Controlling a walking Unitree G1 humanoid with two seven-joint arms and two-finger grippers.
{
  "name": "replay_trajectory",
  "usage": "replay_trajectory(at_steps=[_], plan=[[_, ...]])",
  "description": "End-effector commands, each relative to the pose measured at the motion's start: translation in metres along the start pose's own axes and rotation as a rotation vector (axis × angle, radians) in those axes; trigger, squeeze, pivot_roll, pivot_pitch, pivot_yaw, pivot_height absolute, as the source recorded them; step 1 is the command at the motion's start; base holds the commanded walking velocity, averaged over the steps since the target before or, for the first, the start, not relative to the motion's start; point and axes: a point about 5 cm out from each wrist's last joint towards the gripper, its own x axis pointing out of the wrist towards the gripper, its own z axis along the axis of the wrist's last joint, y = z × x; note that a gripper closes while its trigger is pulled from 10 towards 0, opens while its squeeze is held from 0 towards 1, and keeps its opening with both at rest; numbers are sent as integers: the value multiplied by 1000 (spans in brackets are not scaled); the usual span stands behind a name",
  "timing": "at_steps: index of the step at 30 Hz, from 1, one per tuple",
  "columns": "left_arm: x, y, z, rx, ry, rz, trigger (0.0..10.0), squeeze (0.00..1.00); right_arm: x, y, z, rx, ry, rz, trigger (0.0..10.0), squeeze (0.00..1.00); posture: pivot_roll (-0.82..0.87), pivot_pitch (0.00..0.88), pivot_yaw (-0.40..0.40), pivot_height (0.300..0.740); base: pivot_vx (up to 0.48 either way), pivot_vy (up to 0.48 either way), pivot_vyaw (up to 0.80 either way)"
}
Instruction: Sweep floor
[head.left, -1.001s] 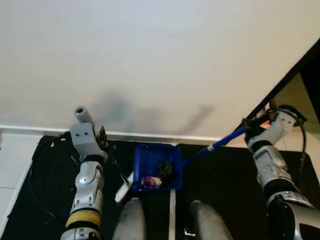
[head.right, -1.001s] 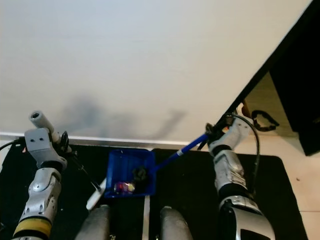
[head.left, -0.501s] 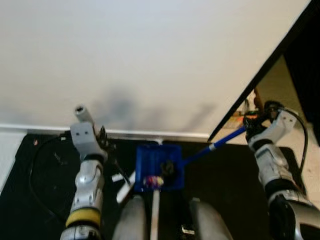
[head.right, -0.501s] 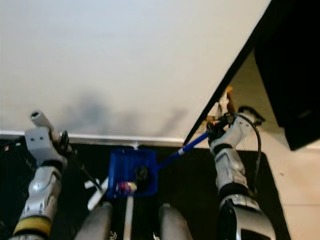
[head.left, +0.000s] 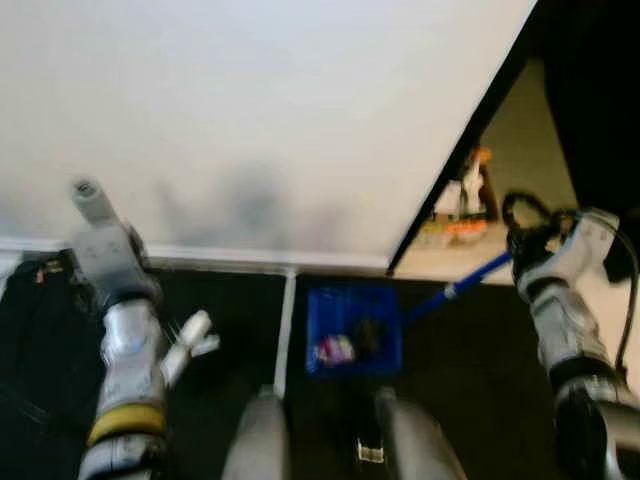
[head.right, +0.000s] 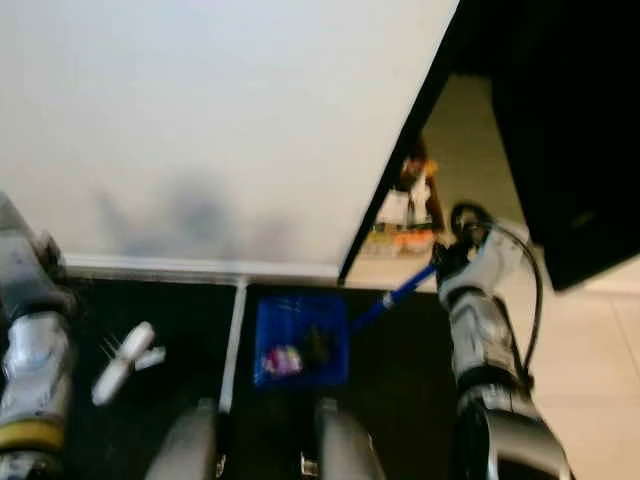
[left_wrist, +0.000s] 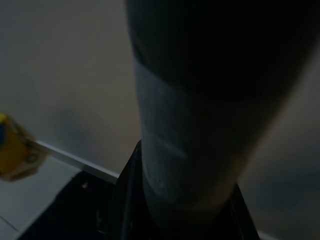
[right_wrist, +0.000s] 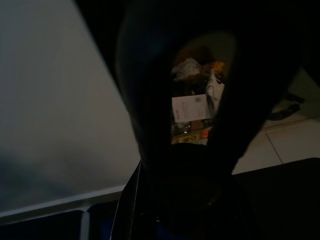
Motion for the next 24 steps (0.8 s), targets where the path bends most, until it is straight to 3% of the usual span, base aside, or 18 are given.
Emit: replay_trajectory(at_steps=[1,12,24], plan=[[3,-9,10,-3,-60,-32,10000,0,0,-2,0,30,-5,-5,10000,0,58,103,-63,740,0,-480,0],[-6,-27,0,-54,-16,-39,10000,0,4,9,2,44,-18,25,10000,0,53,105,-62,740,0,-480,0],[-8,-26,-2,-59,-9,-18,10000,0,11,29,8,98,-53,110,10000,0,54,100,-61,740,0,-480,46]])
